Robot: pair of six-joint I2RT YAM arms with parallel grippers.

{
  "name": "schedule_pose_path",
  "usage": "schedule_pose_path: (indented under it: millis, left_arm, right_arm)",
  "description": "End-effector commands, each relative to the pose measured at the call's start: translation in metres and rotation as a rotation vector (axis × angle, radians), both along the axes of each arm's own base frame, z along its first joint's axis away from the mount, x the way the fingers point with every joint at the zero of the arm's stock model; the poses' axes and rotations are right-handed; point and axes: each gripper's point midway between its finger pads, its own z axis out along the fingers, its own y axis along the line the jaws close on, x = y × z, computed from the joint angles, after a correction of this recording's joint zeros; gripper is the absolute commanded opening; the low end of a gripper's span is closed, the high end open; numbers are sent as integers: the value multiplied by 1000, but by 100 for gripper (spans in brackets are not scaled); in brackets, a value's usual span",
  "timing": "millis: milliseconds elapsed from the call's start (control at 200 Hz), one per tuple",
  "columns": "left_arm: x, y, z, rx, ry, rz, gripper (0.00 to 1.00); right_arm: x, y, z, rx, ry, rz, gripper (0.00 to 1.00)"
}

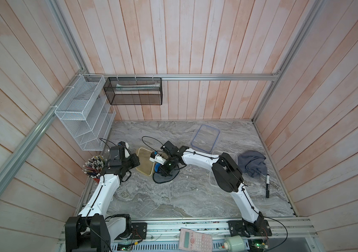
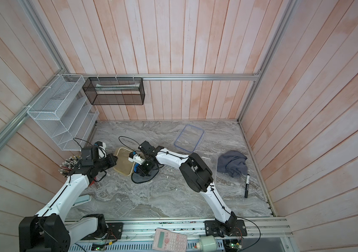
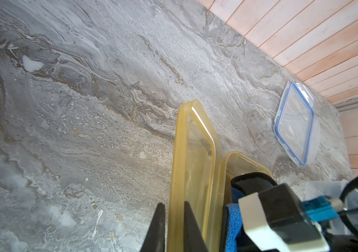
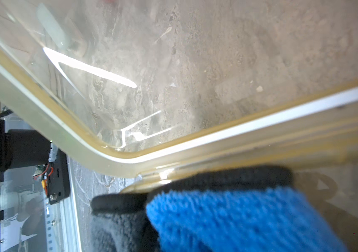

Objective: Wipe the insides of the lunch boxes
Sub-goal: Wipe the dirt inside the lunch box.

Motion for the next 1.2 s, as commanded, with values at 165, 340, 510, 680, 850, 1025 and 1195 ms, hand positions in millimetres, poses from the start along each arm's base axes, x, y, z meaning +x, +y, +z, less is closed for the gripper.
schedule_pose_path:
  millis: [165, 340, 510, 680, 850, 1025, 1195]
  left_arm:
    - [2, 14, -4, 75, 13, 48, 1]
    - [3, 22, -3, 109, 14, 71, 1]
    - [1, 26, -3, 144, 24, 69, 1]
    - [-4, 29, -5, 173, 38, 64, 1]
    - [-8, 28, -7, 186, 50, 45, 1]
    - [-9, 18, -12, 161, 59, -13, 2]
    - [-9, 7, -17, 119, 73, -52, 2]
  right_arm:
    - [-32, -41, -47, -275, -30, 112, 0]
    - [-14, -84, -69, -500, -176, 117, 0]
    - [17, -110, -75, -638, -319, 83, 0]
    - [48, -126, -76, -708, -401, 29, 0]
    - [90, -134, -76, -767, -503, -74, 0]
    - [133, -115, -71, -715, -562, -186, 0]
    - [174, -94, -52, -617, -591, -332, 0]
